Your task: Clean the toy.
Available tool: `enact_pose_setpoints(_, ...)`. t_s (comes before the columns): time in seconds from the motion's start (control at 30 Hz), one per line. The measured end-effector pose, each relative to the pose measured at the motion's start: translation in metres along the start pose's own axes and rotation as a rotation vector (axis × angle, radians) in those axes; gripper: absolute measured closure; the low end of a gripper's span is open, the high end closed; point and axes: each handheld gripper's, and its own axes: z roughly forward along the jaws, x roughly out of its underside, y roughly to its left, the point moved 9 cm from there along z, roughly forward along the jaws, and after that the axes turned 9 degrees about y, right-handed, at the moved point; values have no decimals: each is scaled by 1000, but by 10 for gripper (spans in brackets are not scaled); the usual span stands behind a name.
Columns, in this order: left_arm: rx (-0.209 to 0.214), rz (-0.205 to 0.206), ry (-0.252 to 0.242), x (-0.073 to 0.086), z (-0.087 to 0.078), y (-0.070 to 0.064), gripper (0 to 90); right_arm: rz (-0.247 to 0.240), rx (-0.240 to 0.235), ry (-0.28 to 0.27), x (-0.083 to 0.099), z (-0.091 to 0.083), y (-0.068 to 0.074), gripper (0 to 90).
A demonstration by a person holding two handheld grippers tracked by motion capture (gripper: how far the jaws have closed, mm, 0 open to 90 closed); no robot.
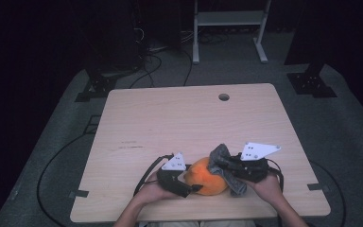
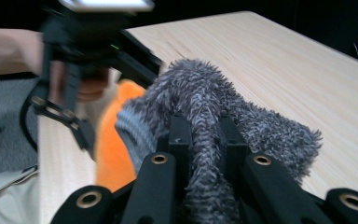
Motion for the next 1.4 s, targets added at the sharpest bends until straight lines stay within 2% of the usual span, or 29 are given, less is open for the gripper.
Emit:
enact_pose_setpoints(0.03,4,-3,-10,-1,0,1,267,25,-2,-3,6,-1,-7,790)
enact_pose_setpoints(0.07,6,-5,-16,-2,1,1,269,74,-11,-3,13,-2,-15,790)
enact_pose_setpoints(0.2,-6,-1,-54,-11,-1,0,307,166,-13,20,38,-8,-34,790)
enact_pose_setpoints(0.27,-16,9,-72,-18,-5,0,325,188,8,30,45,-15,-40,790)
enact_pose_setpoints(0.33,-38,11,-69,-23,-11,1,327,185,19,5,43,-24,-41,790)
enact_pose_setpoints(0.4,-57,-16,-61,-27,-16,5,327,157,15,-28,33,-33,-34,789)
enact_pose_setpoints(0.47,-94,-20,-53,-30,-22,8,328,115,0,-62,17,-40,-23,790)
enact_pose_setpoints(0.57,-111,-27,-11,-32,-25,10,327,52,-39,-119,-13,-43,-2,790)
enact_pose_setpoints(0.67,-99,-14,-11,-33,-26,5,326,-23,-52,-98,-32,-30,16,789)
enact_pose_setpoints(0.73,-89,-14,-20,-35,-26,3,325,-41,-50,-79,-38,-17,20,789)
enact_pose_setpoints(0.8,-88,-21,-20,-33,-25,3,311,-43,-39,-58,-35,-7,19,790)
enact_pose_setpoints(0.87,-72,-71,-36,-27,-19,6,242,-50,0,-12,-26,3,11,790)
enact_pose_setpoints(0.9,-38,-91,-52,-25,-18,7,210,-41,5,13,-18,7,7,790)
enact_pose_setpoints(0.93,-25,-103,-75,-24,-18,9,192,-14,-11,9,-12,9,4,790)
enact_pose_setpoints(0.97,-27,-103,-95,-25,-20,11,183,10,-22,0,-8,9,1,791)
enact_pose_setpoints(1.03,-39,-98,-111,-25,-24,15,146,45,-16,-22,-2,6,-5,790)
enact_pose_setpoints(1.1,-44,-90,-98,-23,-21,16,110,72,-25,-36,4,2,-9,790)
enact_pose_setpoints(1.23,-33,-67,-40,-18,-2,12,76,107,-26,-49,13,-2,-16,789)
enact_pose_setpoints(1.27,-47,-62,-45,-19,1,12,67,112,-26,-52,14,-3,-17,790)
enact_pose_setpoints(1.33,-45,-71,-66,-22,4,11,78,120,-21,-56,16,-4,-18,789)
enact_pose_setpoints(1.4,-73,-58,-94,-25,0,10,208,122,-7,-62,16,-6,-20,789)
